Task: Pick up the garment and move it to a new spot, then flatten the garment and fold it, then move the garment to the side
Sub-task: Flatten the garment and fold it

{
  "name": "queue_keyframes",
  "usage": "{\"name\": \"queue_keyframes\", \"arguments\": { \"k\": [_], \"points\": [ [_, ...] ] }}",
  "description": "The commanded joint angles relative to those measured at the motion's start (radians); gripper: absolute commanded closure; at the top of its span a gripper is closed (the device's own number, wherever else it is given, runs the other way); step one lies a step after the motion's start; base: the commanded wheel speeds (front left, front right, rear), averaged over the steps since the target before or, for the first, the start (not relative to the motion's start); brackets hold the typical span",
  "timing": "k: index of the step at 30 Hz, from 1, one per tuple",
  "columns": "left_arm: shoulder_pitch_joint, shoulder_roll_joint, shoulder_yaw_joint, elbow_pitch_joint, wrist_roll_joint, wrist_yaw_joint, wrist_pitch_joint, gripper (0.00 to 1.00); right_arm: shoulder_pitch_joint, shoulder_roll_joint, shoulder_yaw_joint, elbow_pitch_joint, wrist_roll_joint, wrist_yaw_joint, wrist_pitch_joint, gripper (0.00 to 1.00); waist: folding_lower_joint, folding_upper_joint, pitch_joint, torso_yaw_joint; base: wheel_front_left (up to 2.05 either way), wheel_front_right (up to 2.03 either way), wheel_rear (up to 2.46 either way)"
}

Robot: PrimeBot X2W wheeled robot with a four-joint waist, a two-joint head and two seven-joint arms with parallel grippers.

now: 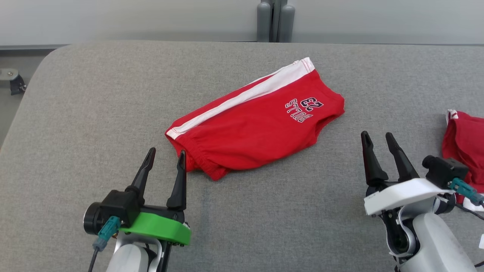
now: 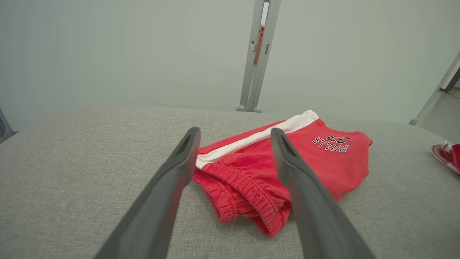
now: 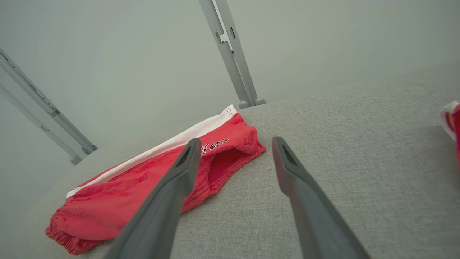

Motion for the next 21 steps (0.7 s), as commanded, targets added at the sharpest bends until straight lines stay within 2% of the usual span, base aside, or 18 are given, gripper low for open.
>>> {"name": "queue_keyframes", "arguments": {
  "k": [1,5,7,11,13,15,21],
  "points": [
    [-0.025,0.001,-0.001,0.001,-0.016,0.004,0.000,0.00,-0.027,0.008,-0.009,0.006,0.040,-0.001,0.015,0.00,0.0001,0.0000,0.026,0.018,0.00,0.00,0.00],
    [-0.050,0.001,-0.008,-0.001,-0.028,0.007,0.000,0.00,-0.080,0.032,-0.031,0.020,0.187,-0.001,0.102,0.00,0.0001,0.0000,0.066,0.043,0.00,0.00,0.00],
    [-0.072,0.001,-0.014,0.002,-0.037,0.009,0.000,0.00,-0.124,0.046,-0.049,0.040,0.267,-0.001,0.181,0.00,0.0001,0.0000,0.096,0.064,0.00,0.00,0.00],
    [-0.097,0.001,-0.025,-0.002,-0.062,0.014,0.000,0.00,-0.185,0.060,-0.100,0.075,0.336,-0.001,0.255,0.00,0.0001,0.0000,0.126,0.091,0.00,0.00,0.00],
    [-0.102,0.001,-0.032,-0.009,-0.069,0.018,0.000,0.00,-0.212,0.067,-0.139,0.105,0.357,-0.001,0.285,0.00,0.0001,0.0000,0.137,0.106,0.00,0.00,0.00],
    [-0.116,0.001,-0.058,-0.015,-0.025,0.022,0.000,0.00,-0.251,0.073,-0.191,0.159,0.344,-0.001,0.329,0.00,0.0001,0.0000,0.150,0.131,0.00,0.00,0.00],
    [-0.127,0.001,-0.075,-0.044,-0.036,0.039,0.000,0.00,-0.301,0.078,-0.301,0.275,0.331,0.000,0.413,0.00,0.0001,0.0000,0.156,0.172,0.00,0.00,0.00]
  ]
}}
